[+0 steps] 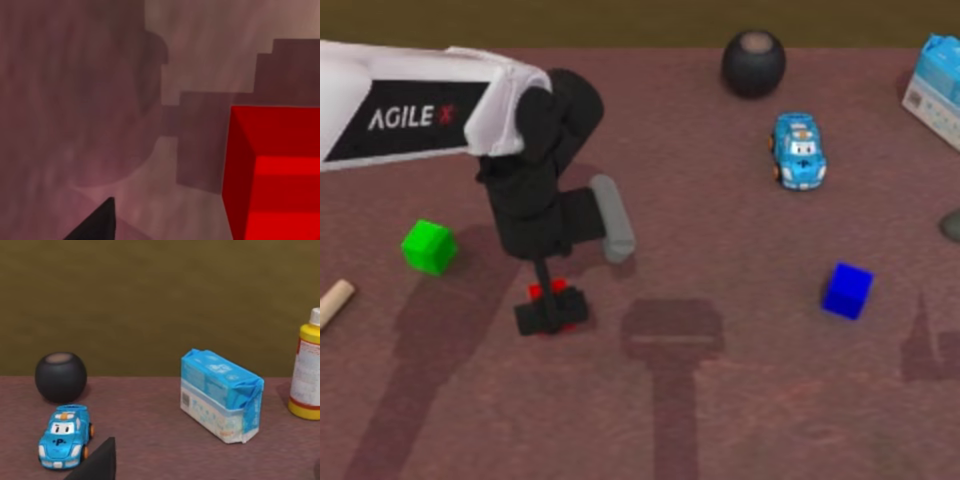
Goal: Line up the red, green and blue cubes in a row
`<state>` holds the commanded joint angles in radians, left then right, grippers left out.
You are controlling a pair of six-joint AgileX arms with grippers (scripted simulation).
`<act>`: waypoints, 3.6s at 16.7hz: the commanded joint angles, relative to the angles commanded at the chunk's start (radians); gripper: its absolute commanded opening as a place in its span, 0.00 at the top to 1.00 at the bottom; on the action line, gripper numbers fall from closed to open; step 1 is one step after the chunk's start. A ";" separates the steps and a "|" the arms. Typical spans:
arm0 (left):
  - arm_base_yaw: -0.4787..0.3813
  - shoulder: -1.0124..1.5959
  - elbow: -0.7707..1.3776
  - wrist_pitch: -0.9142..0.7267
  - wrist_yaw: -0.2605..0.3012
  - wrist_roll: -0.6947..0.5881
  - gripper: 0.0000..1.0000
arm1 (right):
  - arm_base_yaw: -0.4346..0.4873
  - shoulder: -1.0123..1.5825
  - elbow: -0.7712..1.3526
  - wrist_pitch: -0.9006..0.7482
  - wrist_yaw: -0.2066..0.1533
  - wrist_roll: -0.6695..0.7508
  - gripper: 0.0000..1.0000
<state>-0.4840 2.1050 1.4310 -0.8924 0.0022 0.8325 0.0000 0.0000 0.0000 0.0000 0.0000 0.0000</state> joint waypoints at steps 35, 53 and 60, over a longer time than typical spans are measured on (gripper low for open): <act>0.010 -0.016 -0.005 -0.003 0.018 -0.017 1.00 | 0.000 0.000 0.000 0.000 0.000 0.000 0.00; -0.222 -0.374 -0.255 -0.109 0.015 -0.007 1.00 | 0.000 0.000 0.000 0.000 0.000 0.000 0.00; -0.253 -0.408 -0.292 -0.102 0.014 -0.004 1.00 | 0.000 0.000 0.000 0.000 0.000 0.000 0.00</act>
<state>-0.7369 1.6971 1.1388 -0.9944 0.0165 0.8285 0.0000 0.0000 0.0000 0.0000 0.0000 0.0000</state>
